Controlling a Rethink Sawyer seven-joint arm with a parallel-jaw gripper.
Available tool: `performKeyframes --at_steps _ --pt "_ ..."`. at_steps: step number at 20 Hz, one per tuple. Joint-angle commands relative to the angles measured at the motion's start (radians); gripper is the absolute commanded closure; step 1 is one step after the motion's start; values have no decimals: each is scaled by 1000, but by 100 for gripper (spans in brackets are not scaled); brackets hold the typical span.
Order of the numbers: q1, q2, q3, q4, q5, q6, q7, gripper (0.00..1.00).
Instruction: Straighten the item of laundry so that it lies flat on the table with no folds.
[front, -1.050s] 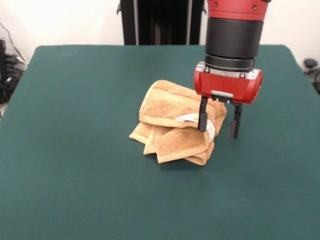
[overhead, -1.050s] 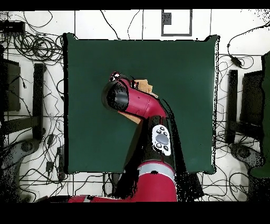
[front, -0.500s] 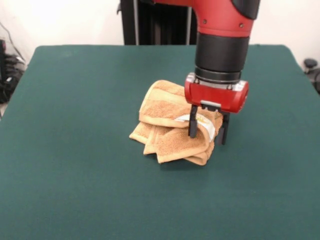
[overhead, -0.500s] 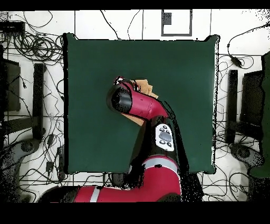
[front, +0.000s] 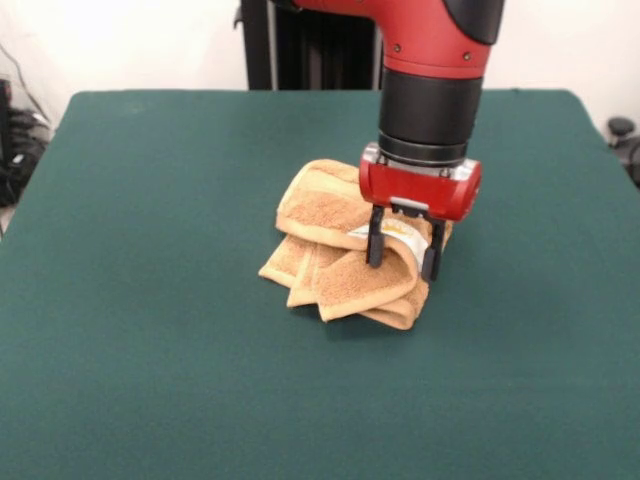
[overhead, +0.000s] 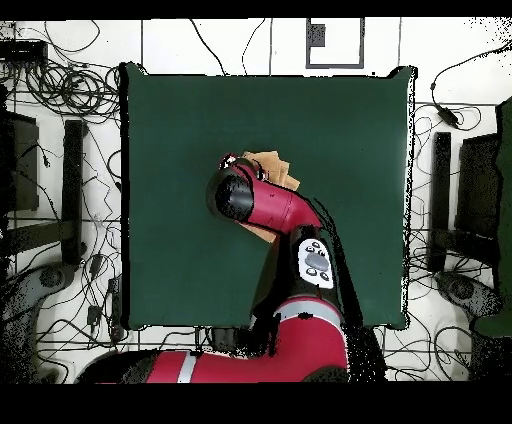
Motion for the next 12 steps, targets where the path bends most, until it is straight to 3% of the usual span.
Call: performKeyframes --at_steps 1,12 --pt "35 33 93 90 -18 -8 158 0" --pt "47 39 84 83 -29 -23 147 0"
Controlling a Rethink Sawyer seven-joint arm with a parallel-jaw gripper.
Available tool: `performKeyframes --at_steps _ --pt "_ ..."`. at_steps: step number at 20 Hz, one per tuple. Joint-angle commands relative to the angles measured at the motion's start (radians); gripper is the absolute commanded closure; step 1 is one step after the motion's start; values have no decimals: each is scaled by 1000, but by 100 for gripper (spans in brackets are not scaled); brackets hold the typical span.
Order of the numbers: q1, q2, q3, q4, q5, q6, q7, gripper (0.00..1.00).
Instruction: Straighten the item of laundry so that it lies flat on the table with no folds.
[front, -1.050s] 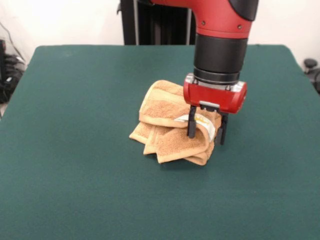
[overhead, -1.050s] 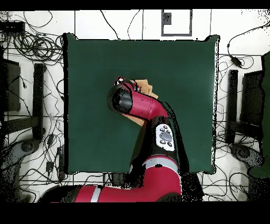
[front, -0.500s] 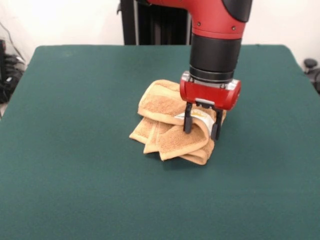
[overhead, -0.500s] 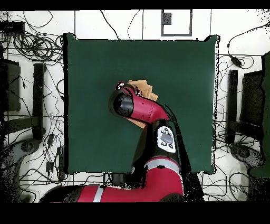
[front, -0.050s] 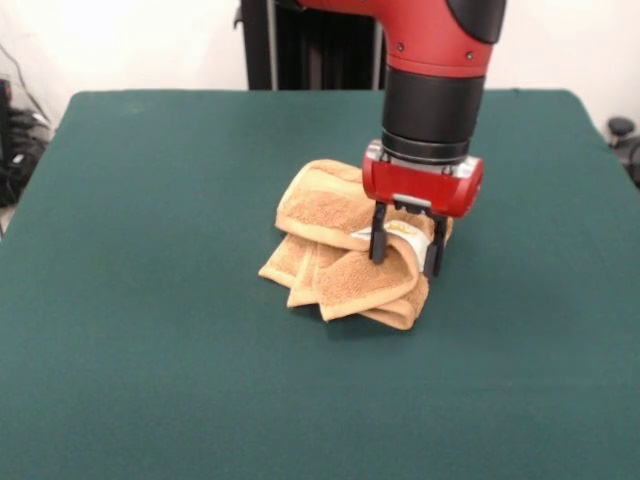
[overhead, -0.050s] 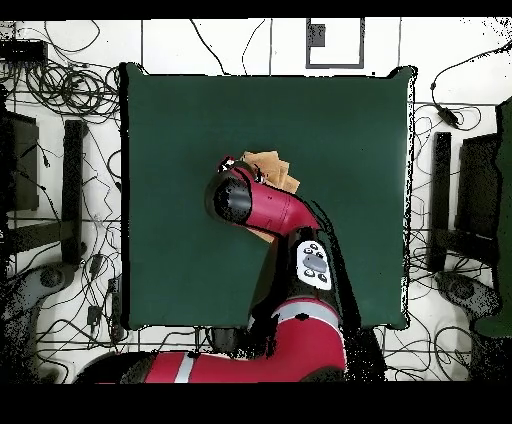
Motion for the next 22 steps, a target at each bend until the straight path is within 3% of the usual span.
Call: performKeyframes --at_steps 1,6,7,22 --pt "48 43 78 65 -31 -17 143 0" --pt "68 47 55 59 -40 -60 147 0" --pt "67 47 57 59 -40 -65 143 100" --pt "55 48 65 52 -69 -89 121 100"
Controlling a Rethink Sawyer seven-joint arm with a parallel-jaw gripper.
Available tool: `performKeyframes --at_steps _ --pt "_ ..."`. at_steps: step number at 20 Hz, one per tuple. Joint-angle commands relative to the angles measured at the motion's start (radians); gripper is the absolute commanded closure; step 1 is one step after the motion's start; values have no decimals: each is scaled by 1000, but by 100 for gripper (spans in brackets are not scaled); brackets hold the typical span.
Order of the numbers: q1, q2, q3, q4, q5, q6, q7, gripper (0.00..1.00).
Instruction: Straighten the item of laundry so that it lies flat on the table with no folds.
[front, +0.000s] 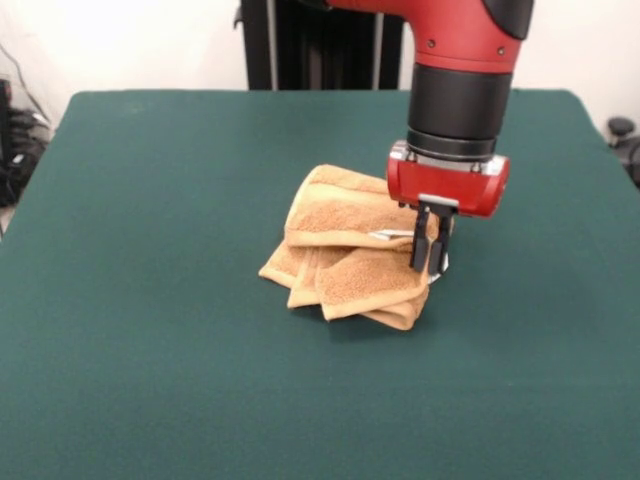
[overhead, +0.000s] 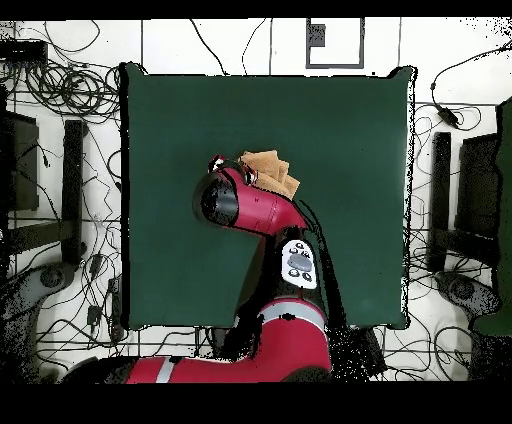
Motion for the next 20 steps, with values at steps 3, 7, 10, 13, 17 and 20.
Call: performKeyframes --at_steps 3,7,10,13,17,20 --pt "55 50 17 23 -46 34 108 100" --pt "29 50 50 29 -51 23 105 100" --pt "13 42 69 40 -56 21 101 100" --pt "-5 32 83 56 -71 17 99 100" --pt "-33 17 110 88 -95 3 104 100" --pt "-48 6 123 103 -112 2 101 100"
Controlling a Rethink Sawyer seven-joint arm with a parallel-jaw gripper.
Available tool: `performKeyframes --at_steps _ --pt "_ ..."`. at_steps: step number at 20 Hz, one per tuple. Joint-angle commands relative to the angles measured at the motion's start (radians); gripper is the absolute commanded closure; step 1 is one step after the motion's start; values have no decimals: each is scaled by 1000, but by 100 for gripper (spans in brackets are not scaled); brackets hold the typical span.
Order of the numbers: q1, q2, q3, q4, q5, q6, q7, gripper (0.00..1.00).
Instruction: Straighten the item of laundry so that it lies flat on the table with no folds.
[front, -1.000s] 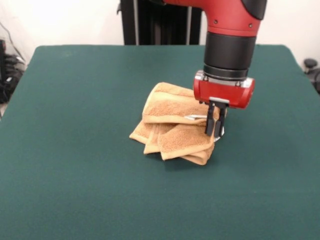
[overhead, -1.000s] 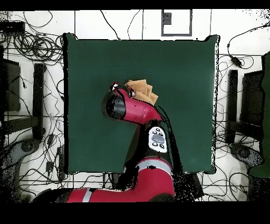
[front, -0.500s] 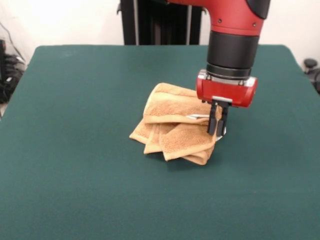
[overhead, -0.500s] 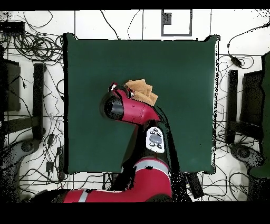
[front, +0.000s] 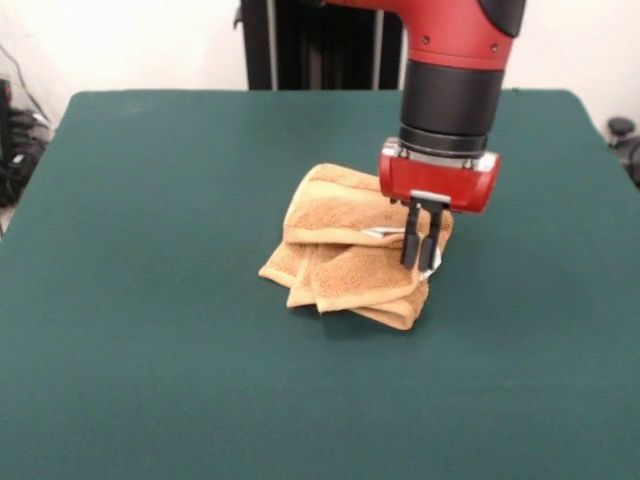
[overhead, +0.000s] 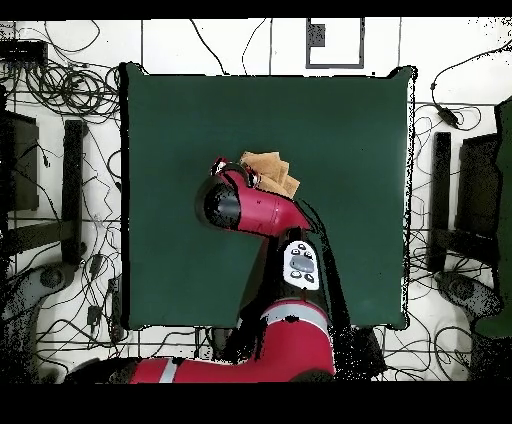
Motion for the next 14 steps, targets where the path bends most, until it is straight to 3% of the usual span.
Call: performKeyframes --at_steps 1,14 --pt "-41 9 133 103 -67 5 100 100" --pt "-57 -84 142 184 -83 69 107 100"
